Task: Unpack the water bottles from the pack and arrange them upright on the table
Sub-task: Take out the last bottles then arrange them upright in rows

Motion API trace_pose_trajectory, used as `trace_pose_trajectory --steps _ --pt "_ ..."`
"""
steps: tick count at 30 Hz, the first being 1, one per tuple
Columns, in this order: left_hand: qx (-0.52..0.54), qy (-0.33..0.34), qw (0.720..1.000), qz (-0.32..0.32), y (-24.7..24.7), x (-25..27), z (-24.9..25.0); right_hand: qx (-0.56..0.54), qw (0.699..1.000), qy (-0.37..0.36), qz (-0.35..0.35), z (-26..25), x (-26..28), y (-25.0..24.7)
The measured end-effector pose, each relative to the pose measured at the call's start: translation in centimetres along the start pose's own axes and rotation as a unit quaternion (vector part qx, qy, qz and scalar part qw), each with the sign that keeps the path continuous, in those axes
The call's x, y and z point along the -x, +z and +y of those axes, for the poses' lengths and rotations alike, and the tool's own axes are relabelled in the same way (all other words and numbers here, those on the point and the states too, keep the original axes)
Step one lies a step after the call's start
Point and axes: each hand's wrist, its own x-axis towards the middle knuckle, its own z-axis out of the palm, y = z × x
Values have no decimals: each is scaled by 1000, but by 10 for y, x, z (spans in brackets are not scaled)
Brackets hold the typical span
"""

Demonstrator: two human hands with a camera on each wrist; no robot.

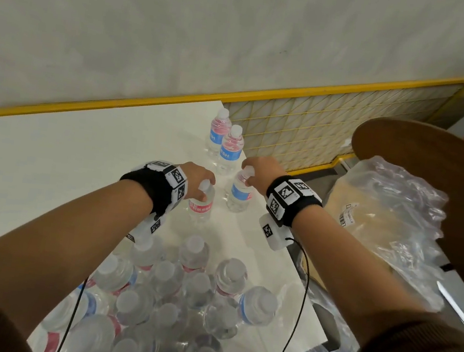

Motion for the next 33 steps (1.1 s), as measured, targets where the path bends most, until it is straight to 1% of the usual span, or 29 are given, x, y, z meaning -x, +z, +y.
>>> trace_pose_trajectory --steps 3,16,25,33 --pt "4 -3 1000 -2 1 2 0 20 1000 -5 -2 -1 -5 -1" --pt "-4 8 1000 -5 -1 6 1 -7 1000 19 15 3 -30 -9" --pt "3 9 1000 -9 -2 5 -2 -6 999 1 34 -2 -47 -11" --pt "-2 4 1000 -10 -2 6 -1 -24 999 8 43 -6 -53 -8"
